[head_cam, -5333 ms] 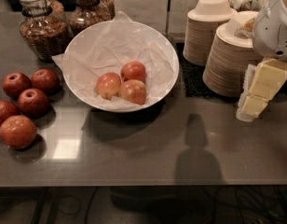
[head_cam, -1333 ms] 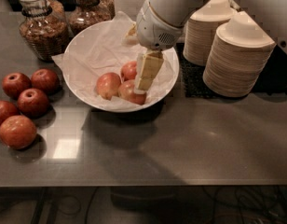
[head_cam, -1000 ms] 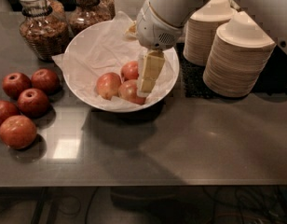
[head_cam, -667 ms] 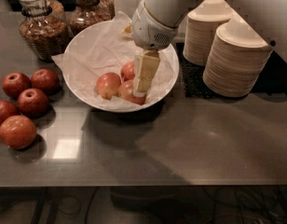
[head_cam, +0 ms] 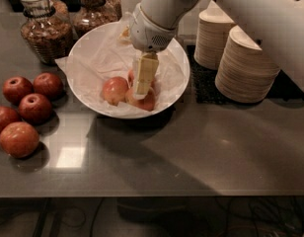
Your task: Pick apple from white bowl
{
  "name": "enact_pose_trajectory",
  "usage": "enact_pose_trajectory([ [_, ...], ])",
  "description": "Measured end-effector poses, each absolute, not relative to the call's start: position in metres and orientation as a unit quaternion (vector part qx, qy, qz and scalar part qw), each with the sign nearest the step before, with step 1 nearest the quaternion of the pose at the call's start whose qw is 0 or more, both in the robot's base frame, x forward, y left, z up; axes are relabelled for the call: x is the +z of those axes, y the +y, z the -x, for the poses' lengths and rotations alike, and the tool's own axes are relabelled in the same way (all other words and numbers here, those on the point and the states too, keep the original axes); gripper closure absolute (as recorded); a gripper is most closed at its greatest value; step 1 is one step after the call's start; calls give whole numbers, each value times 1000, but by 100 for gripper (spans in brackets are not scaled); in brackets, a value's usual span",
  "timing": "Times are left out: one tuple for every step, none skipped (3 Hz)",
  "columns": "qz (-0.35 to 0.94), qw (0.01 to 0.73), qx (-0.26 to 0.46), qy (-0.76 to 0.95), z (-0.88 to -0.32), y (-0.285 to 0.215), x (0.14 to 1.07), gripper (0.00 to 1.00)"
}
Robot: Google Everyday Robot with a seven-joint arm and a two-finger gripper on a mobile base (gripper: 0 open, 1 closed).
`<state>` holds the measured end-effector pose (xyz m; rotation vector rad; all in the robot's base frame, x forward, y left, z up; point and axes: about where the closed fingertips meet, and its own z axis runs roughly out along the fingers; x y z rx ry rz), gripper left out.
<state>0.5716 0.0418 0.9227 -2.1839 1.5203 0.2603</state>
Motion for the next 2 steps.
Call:
enact_pose_trajectory([
  [797, 236, 95, 548, -579, 46, 916, 10],
  [798, 244, 97, 542, -588, 51, 906, 9],
])
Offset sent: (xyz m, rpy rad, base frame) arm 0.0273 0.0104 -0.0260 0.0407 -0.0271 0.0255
